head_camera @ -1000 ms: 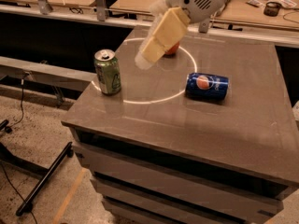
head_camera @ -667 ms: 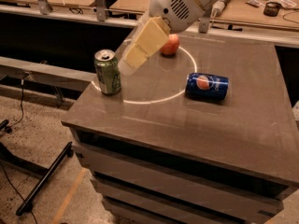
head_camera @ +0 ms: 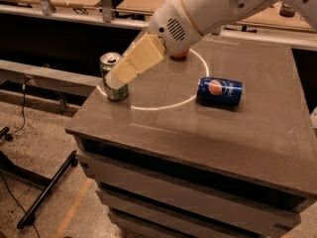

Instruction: Knock green can over

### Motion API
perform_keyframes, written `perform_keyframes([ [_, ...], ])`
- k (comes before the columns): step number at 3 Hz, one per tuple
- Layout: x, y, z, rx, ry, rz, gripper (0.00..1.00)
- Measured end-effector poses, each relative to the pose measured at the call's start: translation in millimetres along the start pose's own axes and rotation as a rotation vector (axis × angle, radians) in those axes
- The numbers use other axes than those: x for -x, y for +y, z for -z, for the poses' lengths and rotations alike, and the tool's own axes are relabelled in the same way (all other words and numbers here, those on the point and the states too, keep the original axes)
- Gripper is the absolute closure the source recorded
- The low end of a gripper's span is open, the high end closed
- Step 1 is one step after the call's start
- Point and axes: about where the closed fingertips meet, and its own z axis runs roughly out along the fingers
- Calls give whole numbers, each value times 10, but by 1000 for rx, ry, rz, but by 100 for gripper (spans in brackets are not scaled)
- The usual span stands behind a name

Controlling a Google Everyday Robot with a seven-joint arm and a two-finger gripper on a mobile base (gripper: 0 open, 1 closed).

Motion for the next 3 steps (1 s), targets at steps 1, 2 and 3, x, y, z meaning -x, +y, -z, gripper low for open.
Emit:
perform_keyframes([
  [1, -115, -77, -91, -43, -31, -42, 0],
  [2, -115, -76, -91, -43, -31, -42, 0],
  [3, -60, -40, -173, -50, -83, -10, 0],
])
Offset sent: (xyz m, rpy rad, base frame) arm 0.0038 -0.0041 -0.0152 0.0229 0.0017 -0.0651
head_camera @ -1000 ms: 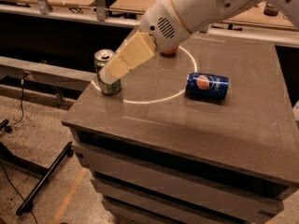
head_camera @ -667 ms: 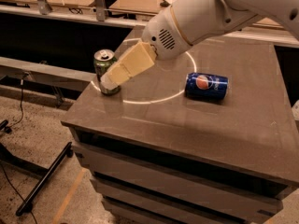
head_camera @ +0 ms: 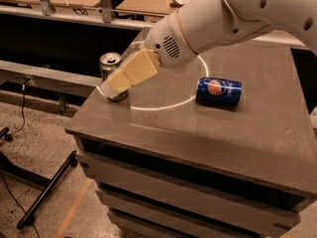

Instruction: Knock green can over

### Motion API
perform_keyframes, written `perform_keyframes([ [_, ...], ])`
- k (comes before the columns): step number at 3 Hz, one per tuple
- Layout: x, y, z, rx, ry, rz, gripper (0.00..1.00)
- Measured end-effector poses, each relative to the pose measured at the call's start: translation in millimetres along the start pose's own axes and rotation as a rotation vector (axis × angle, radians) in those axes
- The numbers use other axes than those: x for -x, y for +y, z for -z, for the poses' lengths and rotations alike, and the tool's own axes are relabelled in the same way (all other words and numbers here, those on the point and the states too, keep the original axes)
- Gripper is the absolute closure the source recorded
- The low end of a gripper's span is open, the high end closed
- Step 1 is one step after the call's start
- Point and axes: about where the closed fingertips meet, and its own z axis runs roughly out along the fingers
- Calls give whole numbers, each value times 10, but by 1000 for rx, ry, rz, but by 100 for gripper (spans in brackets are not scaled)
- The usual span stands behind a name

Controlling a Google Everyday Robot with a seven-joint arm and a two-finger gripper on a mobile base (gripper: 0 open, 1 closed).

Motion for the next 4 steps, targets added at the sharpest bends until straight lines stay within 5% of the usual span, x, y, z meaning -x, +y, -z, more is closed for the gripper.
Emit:
perform_keyframes([
  [1, 119, 90, -219, -41, -135, 86, 0],
  [3, 388, -5, -437, -188, -250, 167, 0],
  [4, 486, -89, -569, -218, -294, 182, 0],
])
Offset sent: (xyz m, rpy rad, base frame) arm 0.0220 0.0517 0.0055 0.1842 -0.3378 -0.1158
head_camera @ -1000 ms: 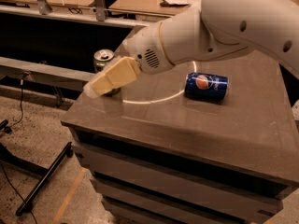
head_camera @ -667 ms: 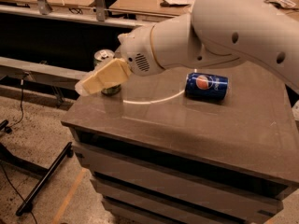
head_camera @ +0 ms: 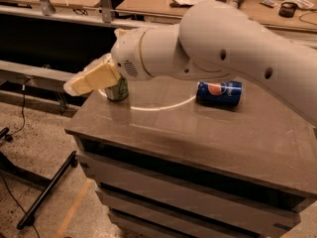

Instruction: Knock green can over

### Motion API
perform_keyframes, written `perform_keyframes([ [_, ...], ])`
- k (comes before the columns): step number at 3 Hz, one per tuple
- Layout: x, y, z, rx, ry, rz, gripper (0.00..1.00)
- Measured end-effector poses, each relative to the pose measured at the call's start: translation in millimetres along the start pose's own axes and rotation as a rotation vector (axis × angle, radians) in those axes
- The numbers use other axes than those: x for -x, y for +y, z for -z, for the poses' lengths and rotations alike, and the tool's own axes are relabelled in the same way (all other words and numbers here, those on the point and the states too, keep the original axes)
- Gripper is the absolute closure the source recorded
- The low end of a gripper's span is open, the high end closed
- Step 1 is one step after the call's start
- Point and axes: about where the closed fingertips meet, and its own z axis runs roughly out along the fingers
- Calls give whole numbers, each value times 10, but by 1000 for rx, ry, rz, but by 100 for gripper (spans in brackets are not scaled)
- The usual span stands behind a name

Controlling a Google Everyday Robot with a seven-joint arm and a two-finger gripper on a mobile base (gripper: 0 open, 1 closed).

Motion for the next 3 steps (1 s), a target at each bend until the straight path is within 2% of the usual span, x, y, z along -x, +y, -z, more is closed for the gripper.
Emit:
perform_keyframes([
  [1, -45, -163, -351, -42, -67, -12, 0],
  [2, -45, -163, -351, -42, -67, -12, 0],
  [3, -84, -272, -395, -52, -86, -4, 0],
])
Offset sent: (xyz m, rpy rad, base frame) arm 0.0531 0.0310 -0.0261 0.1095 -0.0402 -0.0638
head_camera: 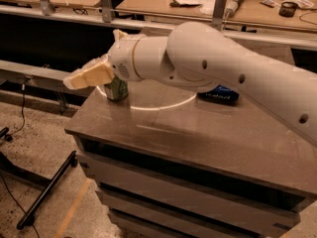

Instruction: Knock green can over

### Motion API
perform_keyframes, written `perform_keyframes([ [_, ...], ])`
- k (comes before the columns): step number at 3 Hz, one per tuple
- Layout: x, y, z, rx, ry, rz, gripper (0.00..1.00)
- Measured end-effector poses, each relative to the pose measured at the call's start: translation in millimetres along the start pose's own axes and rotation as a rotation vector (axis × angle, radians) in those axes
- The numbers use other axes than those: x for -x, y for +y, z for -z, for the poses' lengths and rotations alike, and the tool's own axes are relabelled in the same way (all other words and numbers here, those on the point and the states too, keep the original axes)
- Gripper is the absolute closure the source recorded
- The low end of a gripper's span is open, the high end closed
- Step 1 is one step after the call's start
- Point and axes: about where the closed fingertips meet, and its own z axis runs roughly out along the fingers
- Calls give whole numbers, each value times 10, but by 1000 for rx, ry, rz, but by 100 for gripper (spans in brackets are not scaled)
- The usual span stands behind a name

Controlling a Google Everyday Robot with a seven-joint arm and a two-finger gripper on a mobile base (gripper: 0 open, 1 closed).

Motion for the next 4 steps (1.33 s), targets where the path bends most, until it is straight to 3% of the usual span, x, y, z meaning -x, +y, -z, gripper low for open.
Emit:
perform_keyframes([
  [2, -199, -389, -116, 51, -32, 24, 0],
  [4, -347, -538, -124, 126, -45, -1, 0],
])
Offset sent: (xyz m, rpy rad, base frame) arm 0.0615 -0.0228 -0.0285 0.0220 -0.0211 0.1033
